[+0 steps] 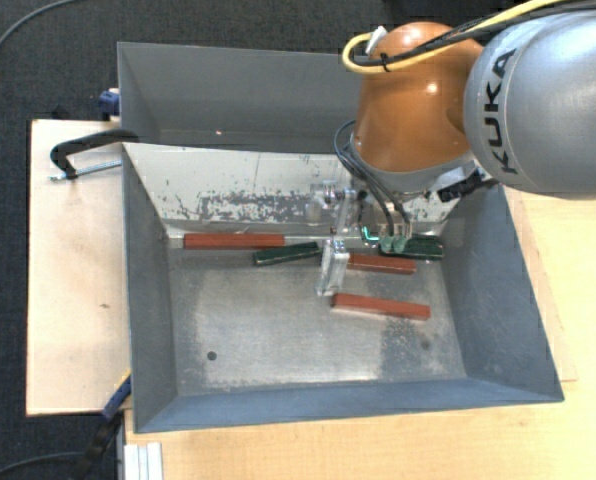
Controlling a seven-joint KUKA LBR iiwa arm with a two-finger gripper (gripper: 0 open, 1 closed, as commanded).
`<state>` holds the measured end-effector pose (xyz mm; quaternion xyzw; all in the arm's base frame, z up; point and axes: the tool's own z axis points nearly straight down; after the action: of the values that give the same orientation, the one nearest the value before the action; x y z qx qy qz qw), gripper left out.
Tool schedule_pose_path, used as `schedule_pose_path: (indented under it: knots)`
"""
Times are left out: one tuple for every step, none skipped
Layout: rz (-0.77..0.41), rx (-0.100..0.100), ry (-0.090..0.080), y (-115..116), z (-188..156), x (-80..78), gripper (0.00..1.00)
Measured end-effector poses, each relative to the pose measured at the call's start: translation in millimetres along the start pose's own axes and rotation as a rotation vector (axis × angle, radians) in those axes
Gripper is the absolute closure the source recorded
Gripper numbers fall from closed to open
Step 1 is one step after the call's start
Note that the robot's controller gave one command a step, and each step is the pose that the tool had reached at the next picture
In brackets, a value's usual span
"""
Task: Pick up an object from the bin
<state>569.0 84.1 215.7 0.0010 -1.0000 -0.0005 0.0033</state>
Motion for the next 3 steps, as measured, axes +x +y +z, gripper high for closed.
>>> schedule_pose_path:
  knots:
    - [0.211, 0.002, 0.001, -131, 136, 33.7, 0.0]
    - [0.205, -0.001, -0.007, -127, 132, 31.0, 1.0]
    - [0.298, -0.001, -0.006, -162, 132, 58.3, 1.0]
